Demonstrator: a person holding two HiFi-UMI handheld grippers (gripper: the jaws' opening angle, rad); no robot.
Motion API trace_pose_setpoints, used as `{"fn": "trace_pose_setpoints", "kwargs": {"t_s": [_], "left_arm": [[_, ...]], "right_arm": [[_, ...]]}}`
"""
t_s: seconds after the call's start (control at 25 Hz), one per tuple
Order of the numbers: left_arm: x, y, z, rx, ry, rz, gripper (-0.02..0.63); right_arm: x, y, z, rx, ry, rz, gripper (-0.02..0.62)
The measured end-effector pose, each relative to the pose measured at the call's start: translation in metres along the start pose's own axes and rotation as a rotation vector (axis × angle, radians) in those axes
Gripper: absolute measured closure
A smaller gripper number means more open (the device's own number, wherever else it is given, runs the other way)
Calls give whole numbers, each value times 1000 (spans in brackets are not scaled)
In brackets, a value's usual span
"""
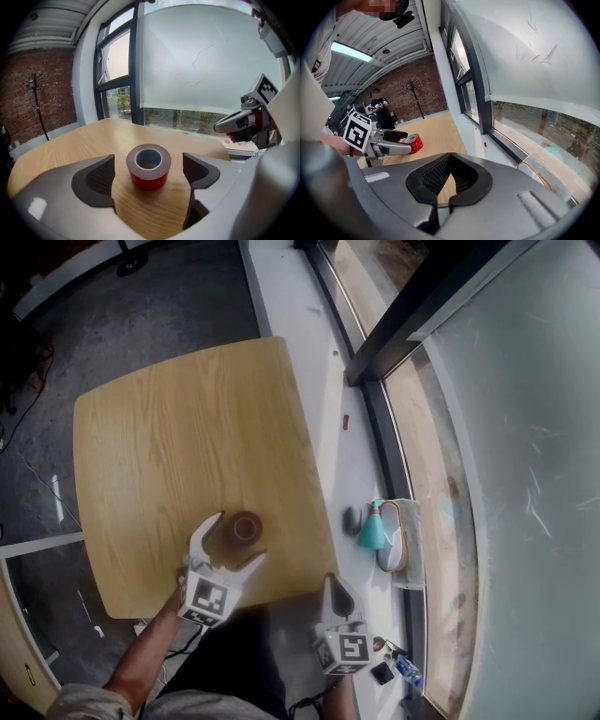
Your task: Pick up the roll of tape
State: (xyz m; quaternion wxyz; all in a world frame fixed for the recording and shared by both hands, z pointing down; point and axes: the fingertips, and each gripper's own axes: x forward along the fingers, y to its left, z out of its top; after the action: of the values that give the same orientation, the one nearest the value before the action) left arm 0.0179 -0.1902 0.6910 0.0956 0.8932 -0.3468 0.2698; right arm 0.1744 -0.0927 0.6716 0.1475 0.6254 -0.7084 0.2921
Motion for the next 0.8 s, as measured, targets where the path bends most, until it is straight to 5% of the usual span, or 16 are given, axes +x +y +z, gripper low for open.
{"fn": "trace_pose_setpoints", "kwargs": {"t_s": [0.8], "left_arm": [[28,0,-3,9,41,-16,155]], "right_arm": [[21,-16,10,16,7,-10,581]]}}
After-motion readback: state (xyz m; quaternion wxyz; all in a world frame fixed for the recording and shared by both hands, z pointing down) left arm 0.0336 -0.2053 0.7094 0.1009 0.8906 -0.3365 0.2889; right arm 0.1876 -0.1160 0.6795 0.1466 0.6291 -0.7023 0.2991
